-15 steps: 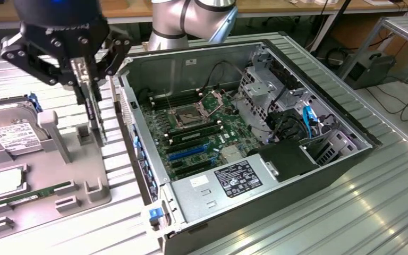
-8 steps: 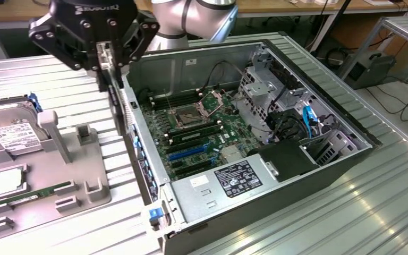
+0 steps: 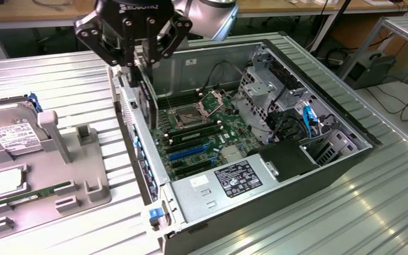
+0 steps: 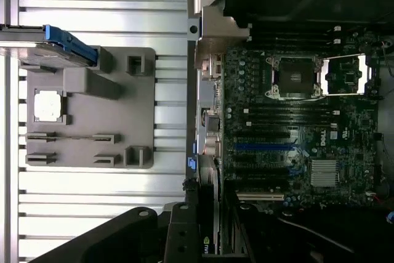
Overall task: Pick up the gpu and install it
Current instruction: 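Pick up the gpu and move the gpu toward the slot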
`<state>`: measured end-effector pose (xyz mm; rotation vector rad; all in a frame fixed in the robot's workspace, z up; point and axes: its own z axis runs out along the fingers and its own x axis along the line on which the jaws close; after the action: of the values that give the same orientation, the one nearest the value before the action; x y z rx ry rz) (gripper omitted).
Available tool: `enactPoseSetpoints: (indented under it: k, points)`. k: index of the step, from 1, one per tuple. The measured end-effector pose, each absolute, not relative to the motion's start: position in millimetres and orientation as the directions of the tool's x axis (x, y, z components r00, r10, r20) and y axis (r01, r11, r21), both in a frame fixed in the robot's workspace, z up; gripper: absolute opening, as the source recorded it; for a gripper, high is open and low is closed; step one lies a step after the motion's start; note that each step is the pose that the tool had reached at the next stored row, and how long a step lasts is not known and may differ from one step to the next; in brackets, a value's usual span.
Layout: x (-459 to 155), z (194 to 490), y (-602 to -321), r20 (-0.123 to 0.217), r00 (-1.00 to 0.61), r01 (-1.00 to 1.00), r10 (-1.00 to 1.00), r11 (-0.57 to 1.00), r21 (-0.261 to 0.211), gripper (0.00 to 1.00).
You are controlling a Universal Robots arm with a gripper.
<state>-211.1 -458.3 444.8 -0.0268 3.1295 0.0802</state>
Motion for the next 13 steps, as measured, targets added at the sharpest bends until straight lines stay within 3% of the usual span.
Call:
enactPoseSetpoints:
  k: [13]
  points:
    - [-150,433,-458,0.017,-1.000,-0.016,-0.017,0.999,0.052,0.26]
